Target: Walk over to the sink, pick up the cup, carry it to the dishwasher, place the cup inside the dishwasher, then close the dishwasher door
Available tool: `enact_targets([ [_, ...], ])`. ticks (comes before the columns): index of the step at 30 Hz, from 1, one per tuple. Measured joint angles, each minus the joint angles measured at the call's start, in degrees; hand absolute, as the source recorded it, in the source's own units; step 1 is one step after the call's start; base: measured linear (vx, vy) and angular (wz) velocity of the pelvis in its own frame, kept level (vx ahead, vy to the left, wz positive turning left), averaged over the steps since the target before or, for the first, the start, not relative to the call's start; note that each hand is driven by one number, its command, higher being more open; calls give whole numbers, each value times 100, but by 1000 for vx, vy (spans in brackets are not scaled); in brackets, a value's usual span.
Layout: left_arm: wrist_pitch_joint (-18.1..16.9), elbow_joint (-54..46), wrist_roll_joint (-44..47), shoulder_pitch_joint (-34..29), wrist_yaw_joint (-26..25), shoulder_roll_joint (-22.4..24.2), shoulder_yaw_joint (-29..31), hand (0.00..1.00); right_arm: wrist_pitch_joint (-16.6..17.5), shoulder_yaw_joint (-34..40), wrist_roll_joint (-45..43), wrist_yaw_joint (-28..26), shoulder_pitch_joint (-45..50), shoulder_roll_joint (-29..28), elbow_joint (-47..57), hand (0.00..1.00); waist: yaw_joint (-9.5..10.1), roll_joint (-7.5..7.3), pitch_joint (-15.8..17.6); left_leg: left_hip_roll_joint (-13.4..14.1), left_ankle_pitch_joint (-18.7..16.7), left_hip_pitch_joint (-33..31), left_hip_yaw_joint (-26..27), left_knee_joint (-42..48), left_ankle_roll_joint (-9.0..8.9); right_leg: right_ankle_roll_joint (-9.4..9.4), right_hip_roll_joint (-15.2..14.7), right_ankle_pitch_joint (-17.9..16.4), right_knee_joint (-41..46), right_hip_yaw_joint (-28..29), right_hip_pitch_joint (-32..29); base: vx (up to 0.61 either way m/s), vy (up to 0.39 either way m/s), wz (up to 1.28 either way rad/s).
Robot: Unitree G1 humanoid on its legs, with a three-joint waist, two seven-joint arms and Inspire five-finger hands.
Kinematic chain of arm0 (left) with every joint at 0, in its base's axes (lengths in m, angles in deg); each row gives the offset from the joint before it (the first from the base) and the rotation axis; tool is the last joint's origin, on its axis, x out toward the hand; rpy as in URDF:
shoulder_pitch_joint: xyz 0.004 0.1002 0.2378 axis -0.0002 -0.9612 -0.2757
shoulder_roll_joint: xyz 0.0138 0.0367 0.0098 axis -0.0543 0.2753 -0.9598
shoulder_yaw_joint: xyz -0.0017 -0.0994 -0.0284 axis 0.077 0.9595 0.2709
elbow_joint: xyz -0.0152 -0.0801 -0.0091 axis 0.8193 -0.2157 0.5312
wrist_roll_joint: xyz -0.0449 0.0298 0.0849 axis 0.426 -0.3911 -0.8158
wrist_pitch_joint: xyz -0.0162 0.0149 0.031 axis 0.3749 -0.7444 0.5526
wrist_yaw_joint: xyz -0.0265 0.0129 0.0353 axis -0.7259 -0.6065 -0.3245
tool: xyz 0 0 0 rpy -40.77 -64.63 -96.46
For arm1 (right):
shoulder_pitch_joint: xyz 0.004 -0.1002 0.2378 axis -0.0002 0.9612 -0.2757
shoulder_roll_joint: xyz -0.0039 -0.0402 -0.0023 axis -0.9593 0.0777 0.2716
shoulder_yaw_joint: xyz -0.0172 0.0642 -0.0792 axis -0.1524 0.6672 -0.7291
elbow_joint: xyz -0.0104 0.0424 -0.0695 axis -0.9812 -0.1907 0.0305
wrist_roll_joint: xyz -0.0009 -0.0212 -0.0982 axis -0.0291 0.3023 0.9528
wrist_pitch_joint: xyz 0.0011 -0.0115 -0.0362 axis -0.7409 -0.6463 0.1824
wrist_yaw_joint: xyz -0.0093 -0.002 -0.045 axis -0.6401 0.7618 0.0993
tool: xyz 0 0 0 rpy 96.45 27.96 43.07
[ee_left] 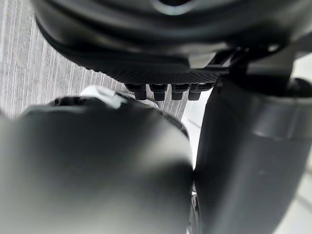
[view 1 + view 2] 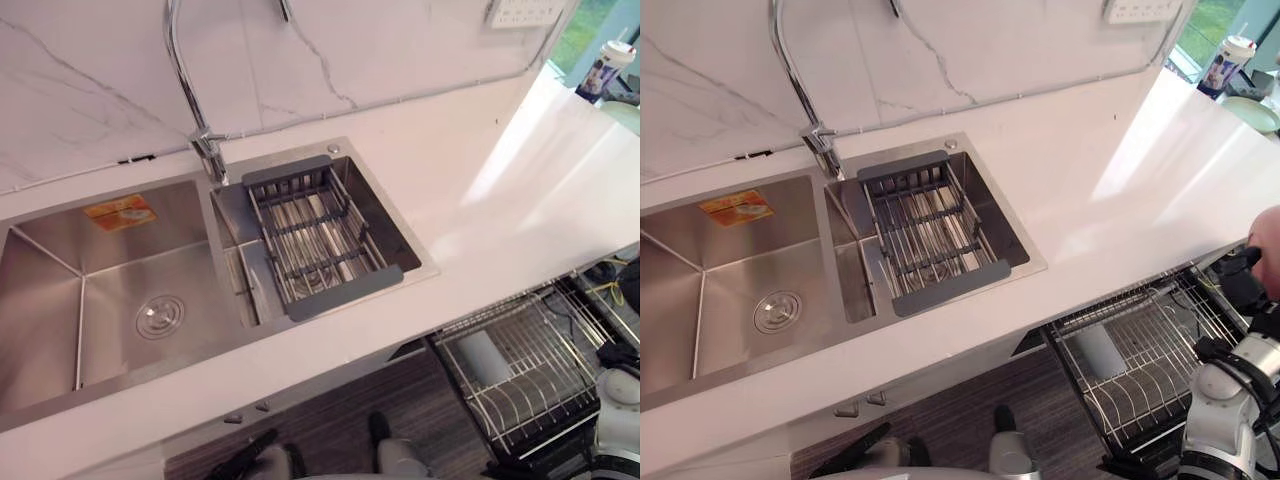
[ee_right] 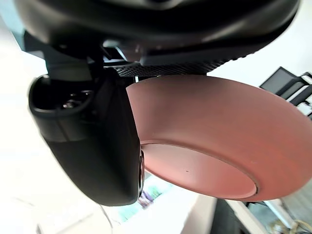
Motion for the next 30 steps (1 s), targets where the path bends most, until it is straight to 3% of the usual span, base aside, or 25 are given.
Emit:
enact_targets([
  [1, 80, 46, -1, -2, -42, -73, 105, 100, 63, -93, 73, 20, 36, 2, -151, 0, -7, 7, 34, 91, -19, -41, 15, 51, 12, -145, -47, -120, 530, -309, -115, -11, 16, -18],
  [3, 277, 59, 0, 0, -85, -228, 219, 100, 79, -219, 72, 132, 79, 5, -551, 0, 15, 6, 39, 253, -32, -141, -11, 144, -34, -240, 11, -423, 1089, -674, -148, 40, -37, -9],
  [4, 349, 53, 1, 28, -30, -248, 319, 100, 78, -250, 65, 223, 79, 5, -735, 0, 35, -19, 39, 308, -56, -220, -35, 250, -78, -190, 37, -472, 1002, -820, -103, 106, -117, -17],
  [5, 388, 58, 3, 103, 22, -286, 438, 100, 66, -336, 58, 343, 40, 5, -1015, 0, 103, -78, 75, 380, -97, -350, -43, 422, -131, 101, 114, -459, 589, -933, 14, 96, -130, -18],
  [6, 386, 60, 18, 115, 22, -274, 455, 100, 58, -397, 55, 364, 23, 5, -1108, 0, 138, -88, 82, 423, -98, -378, -43, 435, -133, 146, 175, -431, 432, -937, 57, 104, -183, -25],
  [10, 388, 210, 271, 119, 22, -198, 600, 100, 41, -878, 54, 362, 16, -14, -1305, 0, 154, -89, 84, 625, -47, -340, -143, 359, -231, 71, 508, -38, -411, -941, 421, 53, -122, -15],
  [13, 386, 208, 281, 146, 23, -108, 626, 100, 45, -880, 68, 309, 43, -17, -1242, 0, 149, -86, 83, 527, 94, -326, -170, 85, -338, 77, 498, 156, -787, -992, 516, 15, -40, 8],
  [18, 357, 208, 144, 146, 8, -40, 528, 100, -37, -858, 82, -88, 402, -21, -985, 0, 122, -6, 119, 163, 477, -49, -395, -524, -284, 107, 272, 183, -910, -1279, 748, -9, 2, 34],
  [23, -5, 233, -132, 139, 89, 23, 282, 100, -213, -858, 55, -273, 415, -87, -985, 0, 123, 152, 177, -69, 814, 30, -606, -941, -275, 128, 146, 251, -1022, -1490, 814, -92, 4, 24],
  [30, -624, 164, -1019, 151, 284, -2, 35, 100, -438, -858, -67, -272, 371, -116, -985, 0, 143, 286, 268, -159, 1045, -52, -665, -1209, -273, 99, 116, 391, -1171, -1548, 705, -71, -4, 7],
])
